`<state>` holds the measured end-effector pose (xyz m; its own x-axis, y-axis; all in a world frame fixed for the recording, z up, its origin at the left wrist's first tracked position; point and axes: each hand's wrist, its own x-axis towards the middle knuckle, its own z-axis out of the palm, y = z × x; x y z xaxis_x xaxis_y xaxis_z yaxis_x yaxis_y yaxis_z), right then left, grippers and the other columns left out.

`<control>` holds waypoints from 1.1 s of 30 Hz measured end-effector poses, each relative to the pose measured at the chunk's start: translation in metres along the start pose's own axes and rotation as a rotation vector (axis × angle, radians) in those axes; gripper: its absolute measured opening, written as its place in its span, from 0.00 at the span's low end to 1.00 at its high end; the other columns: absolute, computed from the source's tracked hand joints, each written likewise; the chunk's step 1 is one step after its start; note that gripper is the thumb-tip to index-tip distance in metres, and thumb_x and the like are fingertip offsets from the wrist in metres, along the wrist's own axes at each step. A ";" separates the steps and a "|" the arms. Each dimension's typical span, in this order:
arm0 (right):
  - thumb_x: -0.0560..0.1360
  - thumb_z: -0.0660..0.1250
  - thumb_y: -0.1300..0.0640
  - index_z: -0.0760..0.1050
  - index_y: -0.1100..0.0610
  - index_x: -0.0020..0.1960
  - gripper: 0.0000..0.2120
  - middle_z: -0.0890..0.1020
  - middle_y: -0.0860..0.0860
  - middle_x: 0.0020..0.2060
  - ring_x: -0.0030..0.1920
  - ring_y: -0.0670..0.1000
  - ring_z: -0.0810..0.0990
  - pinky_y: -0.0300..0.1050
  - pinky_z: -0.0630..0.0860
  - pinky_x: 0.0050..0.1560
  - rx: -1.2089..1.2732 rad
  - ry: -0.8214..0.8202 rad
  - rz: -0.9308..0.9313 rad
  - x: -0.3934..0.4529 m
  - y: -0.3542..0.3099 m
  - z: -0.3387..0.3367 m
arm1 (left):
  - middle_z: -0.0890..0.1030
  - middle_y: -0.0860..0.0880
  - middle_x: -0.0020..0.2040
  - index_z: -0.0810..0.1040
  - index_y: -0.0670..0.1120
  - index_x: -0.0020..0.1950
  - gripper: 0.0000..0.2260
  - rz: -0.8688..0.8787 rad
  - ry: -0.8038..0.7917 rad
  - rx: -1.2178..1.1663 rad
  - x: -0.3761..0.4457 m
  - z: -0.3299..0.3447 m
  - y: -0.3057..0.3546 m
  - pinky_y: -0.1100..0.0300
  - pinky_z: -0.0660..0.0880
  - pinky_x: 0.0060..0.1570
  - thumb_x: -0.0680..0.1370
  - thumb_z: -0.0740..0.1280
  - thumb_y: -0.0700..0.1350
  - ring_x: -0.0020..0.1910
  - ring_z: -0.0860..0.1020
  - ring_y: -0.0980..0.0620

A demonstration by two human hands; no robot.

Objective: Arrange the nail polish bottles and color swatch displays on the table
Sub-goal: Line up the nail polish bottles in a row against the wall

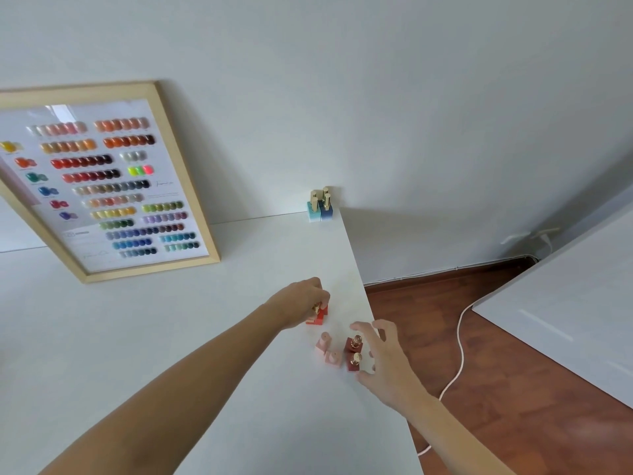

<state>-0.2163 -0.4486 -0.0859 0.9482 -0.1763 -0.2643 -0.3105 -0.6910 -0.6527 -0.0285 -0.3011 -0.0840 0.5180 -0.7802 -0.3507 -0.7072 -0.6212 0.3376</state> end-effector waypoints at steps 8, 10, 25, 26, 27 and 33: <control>0.71 0.72 0.58 0.74 0.52 0.42 0.06 0.73 0.48 0.38 0.35 0.47 0.74 0.32 0.70 0.37 -0.004 0.161 -0.040 -0.004 0.001 0.011 | 0.76 0.46 0.57 0.80 0.44 0.55 0.09 -0.038 0.038 -0.004 -0.001 0.003 0.003 0.49 0.78 0.52 0.76 0.65 0.36 0.51 0.78 0.43; 0.72 0.69 0.62 0.76 0.53 0.42 0.05 0.75 0.49 0.38 0.36 0.49 0.75 0.37 0.72 0.38 -0.009 0.141 -0.090 -0.004 0.003 0.012 | 0.77 0.45 0.57 0.80 0.44 0.55 0.10 -0.046 0.038 0.003 -0.002 0.002 0.003 0.50 0.78 0.51 0.76 0.65 0.35 0.51 0.78 0.43; 0.72 0.70 0.64 0.75 0.48 0.55 0.16 0.66 0.45 0.58 0.42 0.41 0.75 0.36 0.76 0.48 -0.063 0.181 -0.153 0.002 0.007 0.020 | 0.76 0.45 0.58 0.79 0.44 0.56 0.10 -0.070 0.062 0.000 -0.011 0.005 0.005 0.51 0.77 0.50 0.76 0.65 0.36 0.51 0.78 0.42; 0.72 0.69 0.64 0.76 0.50 0.53 0.13 0.69 0.44 0.56 0.42 0.41 0.76 0.39 0.77 0.49 -0.051 0.161 -0.166 0.004 0.007 0.019 | 0.76 0.45 0.58 0.79 0.44 0.56 0.10 -0.072 0.064 -0.002 -0.012 0.005 0.004 0.51 0.77 0.49 0.76 0.65 0.36 0.51 0.78 0.42; 0.72 0.69 0.65 0.77 0.51 0.51 0.11 0.71 0.44 0.53 0.43 0.41 0.76 0.41 0.78 0.48 -0.040 0.147 -0.180 0.006 0.007 0.018 | 0.76 0.45 0.58 0.79 0.43 0.55 0.10 -0.074 0.064 -0.007 -0.012 0.005 0.004 0.51 0.77 0.49 0.76 0.65 0.36 0.50 0.78 0.42; 0.73 0.67 0.67 0.78 0.56 0.47 0.08 0.75 0.45 0.48 0.44 0.45 0.78 0.40 0.77 0.49 -0.083 0.079 -0.211 0.020 0.010 0.012 | 0.77 0.46 0.58 0.80 0.44 0.55 0.09 -0.085 0.076 -0.042 -0.013 0.001 -0.004 0.51 0.77 0.50 0.77 0.65 0.36 0.50 0.79 0.43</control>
<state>-0.2009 -0.4506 -0.1061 0.9948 -0.0739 -0.0698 -0.1014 -0.7733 -0.6259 -0.0327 -0.2883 -0.0819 0.6113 -0.7270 -0.3128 -0.6392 -0.6866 0.3465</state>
